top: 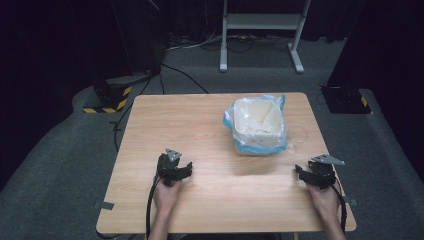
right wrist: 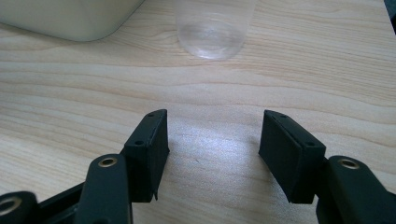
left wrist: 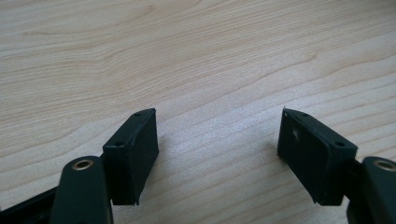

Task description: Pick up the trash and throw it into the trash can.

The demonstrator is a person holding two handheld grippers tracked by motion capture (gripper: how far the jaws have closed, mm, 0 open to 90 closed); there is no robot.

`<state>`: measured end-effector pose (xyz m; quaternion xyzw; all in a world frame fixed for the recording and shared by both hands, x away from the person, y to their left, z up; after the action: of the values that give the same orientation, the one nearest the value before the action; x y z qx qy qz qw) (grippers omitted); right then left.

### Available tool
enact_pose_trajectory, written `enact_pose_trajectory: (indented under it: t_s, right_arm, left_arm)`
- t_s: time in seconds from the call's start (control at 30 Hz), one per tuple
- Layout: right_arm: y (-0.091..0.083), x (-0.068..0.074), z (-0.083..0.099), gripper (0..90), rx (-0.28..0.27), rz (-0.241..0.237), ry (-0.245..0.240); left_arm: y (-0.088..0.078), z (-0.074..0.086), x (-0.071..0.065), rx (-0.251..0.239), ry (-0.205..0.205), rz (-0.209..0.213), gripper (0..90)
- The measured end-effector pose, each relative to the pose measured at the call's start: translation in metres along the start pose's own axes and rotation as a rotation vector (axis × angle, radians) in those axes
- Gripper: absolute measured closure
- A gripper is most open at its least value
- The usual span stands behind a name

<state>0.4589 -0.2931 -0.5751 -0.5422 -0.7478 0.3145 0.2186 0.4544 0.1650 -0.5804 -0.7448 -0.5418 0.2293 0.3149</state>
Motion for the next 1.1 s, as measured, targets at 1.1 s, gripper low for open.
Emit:
enact_pose_trajectory:
  t_s: [1.1]
  right_arm:
    - [-0.022,0.001,-0.015,46.4,-0.052,-0.024,0.022]
  left_arm:
    - [0.0,0.0,0.0,0.002,0.002,0.001,28.6]
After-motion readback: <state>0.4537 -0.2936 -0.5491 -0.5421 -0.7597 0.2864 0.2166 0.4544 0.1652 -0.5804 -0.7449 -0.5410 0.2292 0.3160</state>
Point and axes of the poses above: each handheld gripper's, and its own axes: y roughly forward along the jaws, z roughly out of its underside, x roughly to its left, the point moved 8 cm from there along y, roughly forward along the jaws, and after that the axes turned 4 degrees about x, right-handed, at the moved point
